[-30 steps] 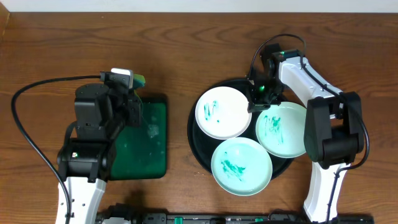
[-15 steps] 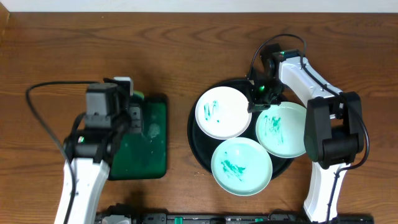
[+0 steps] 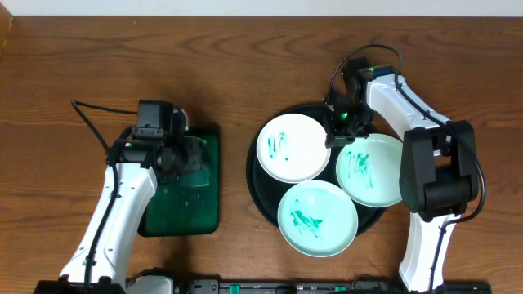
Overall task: Clean dirty plates on tray and stack at the side
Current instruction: 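Carry the sponge with the left gripper onto the top plate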
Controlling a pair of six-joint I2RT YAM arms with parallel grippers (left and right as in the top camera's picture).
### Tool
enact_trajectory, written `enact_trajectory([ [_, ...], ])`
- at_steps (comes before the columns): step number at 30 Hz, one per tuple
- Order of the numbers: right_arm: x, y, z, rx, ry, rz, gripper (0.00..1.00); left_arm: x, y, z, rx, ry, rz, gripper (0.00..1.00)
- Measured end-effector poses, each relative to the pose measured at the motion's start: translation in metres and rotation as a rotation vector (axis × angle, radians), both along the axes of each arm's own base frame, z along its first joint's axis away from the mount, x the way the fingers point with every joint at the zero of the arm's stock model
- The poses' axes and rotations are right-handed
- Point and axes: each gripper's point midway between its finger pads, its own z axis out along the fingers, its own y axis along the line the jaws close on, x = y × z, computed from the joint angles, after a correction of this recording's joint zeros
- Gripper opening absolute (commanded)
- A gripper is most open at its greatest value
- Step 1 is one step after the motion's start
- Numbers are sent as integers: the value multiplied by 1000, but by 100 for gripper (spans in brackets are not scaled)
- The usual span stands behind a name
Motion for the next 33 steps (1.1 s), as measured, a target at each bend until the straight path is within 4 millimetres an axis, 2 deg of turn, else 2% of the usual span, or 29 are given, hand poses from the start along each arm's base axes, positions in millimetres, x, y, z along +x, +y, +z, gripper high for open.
enact_trajectory([
  [10, 0, 0, 0, 0, -1, 0, 1, 32, -63, 38, -372, -151, -92, 7],
  [13, 0, 0, 0, 1, -2, 2, 1, 39, -90, 40, -487, -140, -129, 7],
  [17, 0, 0, 0, 1, -1, 3, 1, 43, -132, 26, -599, -73, -189, 7],
  [24, 0, 0, 0, 1, -1, 3, 1, 28, -194, -11, -655, 103, -265, 7],
  [29, 0, 0, 0, 1, 0, 3, 1, 36, -216, -33, -669, 139, -272, 7],
  [33, 0, 0, 0, 2, 0, 3, 1, 46, -220, -52, -674, 158, -248, 7],
])
